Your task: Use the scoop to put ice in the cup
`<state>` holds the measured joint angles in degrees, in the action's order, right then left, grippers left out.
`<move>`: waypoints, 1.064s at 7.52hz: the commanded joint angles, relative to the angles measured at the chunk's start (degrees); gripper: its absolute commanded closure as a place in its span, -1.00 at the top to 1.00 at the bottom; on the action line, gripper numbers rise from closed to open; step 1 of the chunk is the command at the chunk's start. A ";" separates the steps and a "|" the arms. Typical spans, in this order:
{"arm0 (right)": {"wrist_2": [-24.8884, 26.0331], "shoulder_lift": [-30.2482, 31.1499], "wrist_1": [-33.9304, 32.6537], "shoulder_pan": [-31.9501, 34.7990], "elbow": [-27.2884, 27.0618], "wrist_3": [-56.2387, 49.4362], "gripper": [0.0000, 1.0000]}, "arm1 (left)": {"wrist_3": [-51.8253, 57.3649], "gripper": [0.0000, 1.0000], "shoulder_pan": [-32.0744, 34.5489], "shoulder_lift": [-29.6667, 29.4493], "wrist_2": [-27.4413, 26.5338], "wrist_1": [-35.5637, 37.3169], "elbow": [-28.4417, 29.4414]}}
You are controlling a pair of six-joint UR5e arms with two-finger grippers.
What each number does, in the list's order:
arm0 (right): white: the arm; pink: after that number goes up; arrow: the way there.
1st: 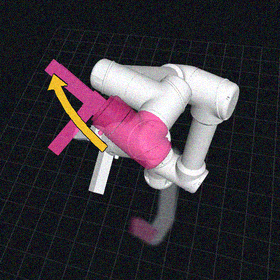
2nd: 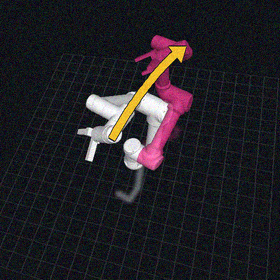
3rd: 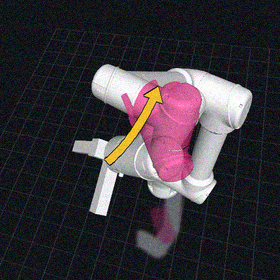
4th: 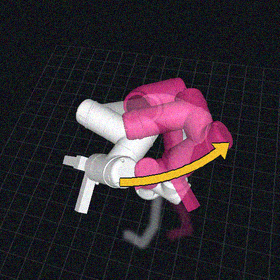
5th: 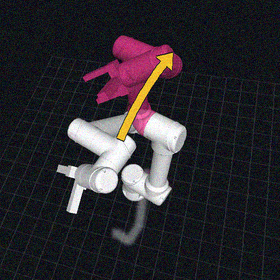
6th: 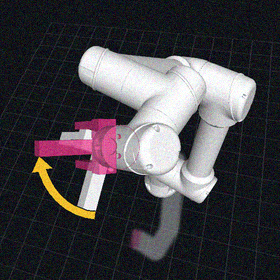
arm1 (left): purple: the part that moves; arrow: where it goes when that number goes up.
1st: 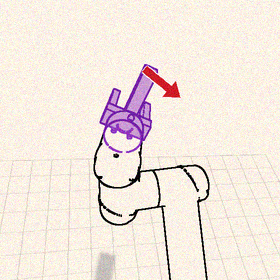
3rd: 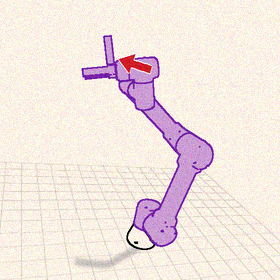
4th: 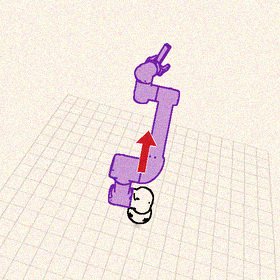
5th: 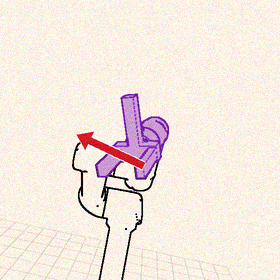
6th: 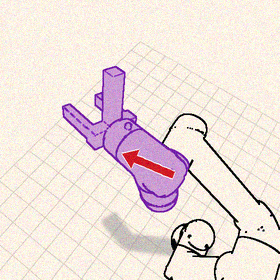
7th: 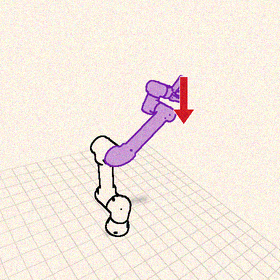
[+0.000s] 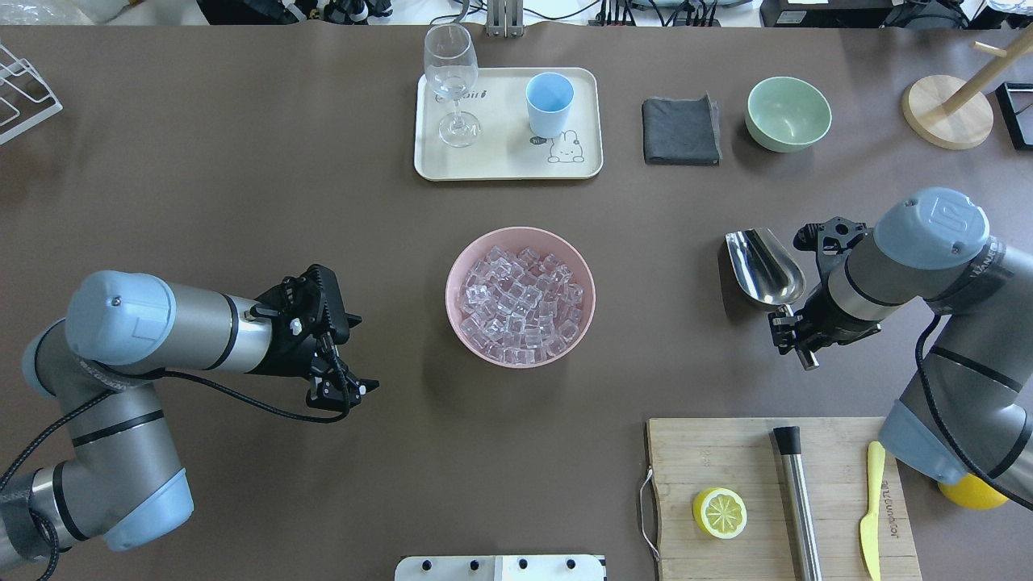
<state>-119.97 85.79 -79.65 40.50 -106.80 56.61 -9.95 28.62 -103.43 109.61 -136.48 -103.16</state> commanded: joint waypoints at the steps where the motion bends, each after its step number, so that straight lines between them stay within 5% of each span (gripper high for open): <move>1: -0.26 -0.36 -0.06 0.55 -0.07 -1.42 -1.00 | 0.37 0.95 -2.26 -2.37 -4.99 -4.13 4.34; 3: -4.10 -0.44 -0.15 2.64 -0.60 -2.03 -1.00 | 0.63 0.95 -2.43 -7.91 -4.50 -12.37 14.27; 5: -4.92 -0.27 -4.77 5.37 -6.28 -5.08 -1.00 | 9.57 0.95 -0.77 -8.46 -4.58 -13.73 16.41; 8: -4.40 -1.49 -8.76 8.20 -12.81 -28.24 -1.00 | 9.69 0.95 -0.41 -13.37 -4.76 -19.70 23.61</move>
<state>-124.46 85.26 -86.93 47.57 -117.02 41.30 -0.66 27.89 -113.99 104.92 -153.20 -83.78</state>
